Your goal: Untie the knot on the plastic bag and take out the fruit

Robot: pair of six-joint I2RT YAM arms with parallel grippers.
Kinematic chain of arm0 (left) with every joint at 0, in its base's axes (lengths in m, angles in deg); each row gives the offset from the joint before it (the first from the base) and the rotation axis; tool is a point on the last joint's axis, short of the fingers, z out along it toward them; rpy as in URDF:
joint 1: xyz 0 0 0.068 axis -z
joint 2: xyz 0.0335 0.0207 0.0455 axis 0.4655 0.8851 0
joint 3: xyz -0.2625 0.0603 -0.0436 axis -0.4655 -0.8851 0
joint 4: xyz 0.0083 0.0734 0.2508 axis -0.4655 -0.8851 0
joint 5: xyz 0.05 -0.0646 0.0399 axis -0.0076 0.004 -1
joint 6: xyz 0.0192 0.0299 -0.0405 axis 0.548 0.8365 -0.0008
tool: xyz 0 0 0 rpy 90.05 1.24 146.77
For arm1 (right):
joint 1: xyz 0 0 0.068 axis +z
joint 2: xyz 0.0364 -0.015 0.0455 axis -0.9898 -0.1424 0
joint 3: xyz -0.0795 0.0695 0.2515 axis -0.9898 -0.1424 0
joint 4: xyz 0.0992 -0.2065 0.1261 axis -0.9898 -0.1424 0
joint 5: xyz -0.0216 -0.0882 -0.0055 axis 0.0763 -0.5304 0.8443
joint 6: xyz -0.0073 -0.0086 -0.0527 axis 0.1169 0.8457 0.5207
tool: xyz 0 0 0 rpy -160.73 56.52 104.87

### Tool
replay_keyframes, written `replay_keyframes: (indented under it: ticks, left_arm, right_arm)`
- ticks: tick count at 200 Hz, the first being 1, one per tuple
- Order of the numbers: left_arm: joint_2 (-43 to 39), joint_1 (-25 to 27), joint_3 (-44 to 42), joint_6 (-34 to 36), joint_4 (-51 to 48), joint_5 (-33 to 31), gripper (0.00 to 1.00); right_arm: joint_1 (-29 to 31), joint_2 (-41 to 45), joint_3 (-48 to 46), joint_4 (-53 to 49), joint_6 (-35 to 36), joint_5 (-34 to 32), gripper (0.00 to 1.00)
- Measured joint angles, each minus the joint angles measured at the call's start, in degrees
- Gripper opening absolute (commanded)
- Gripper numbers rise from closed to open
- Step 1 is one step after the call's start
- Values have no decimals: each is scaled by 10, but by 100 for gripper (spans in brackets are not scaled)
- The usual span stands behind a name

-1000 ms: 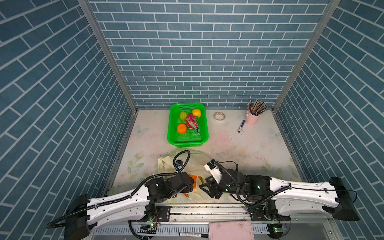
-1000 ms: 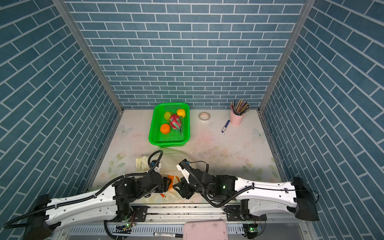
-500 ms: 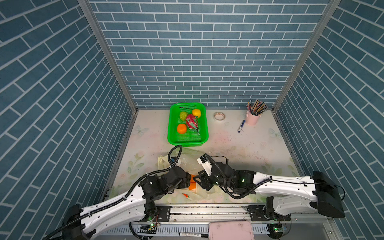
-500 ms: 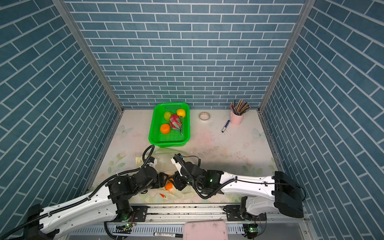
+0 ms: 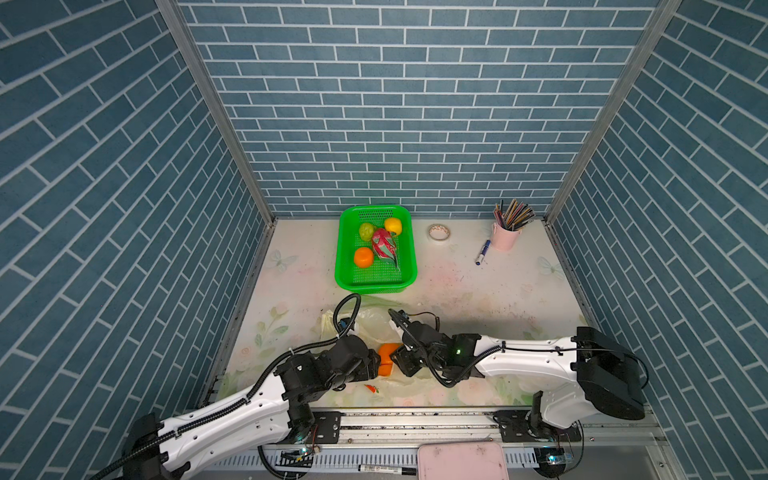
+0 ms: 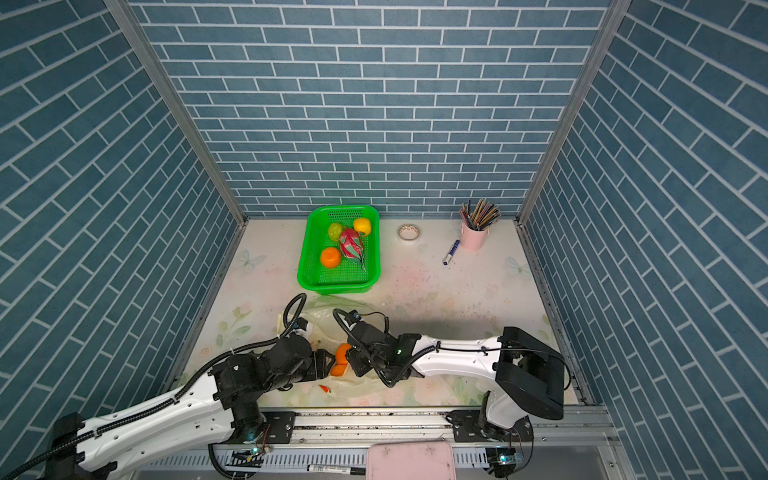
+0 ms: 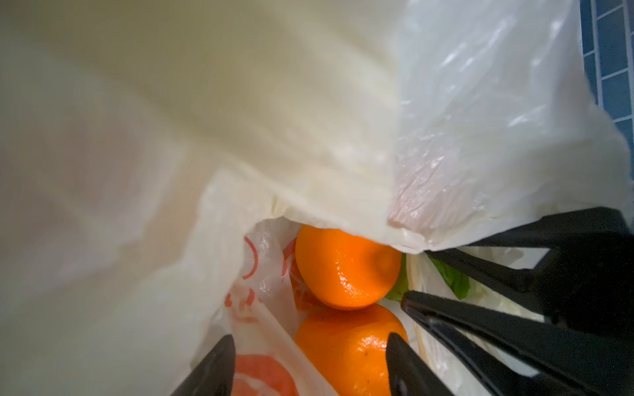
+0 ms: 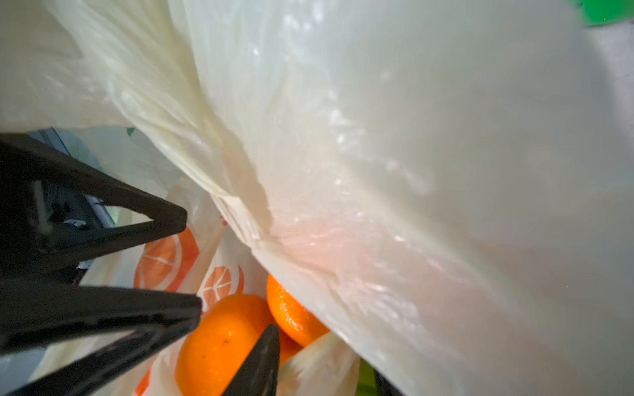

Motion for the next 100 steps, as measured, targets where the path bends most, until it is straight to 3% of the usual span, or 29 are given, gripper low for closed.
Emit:
replay_keyframes:
  ticks: [43,83,100]
  left_arm:
    - [18,0,-23,18,37,35,70]
    - [27,14,-29,27,47,52,53]
    - [18,21,-29,32,47,52,50]
  right_arm:
    - [3,-1,-33,31,37,9,50]
    - [4,-18,4,-6,43,3,64]
    - [4,-25,26,-23,42,-5,71]
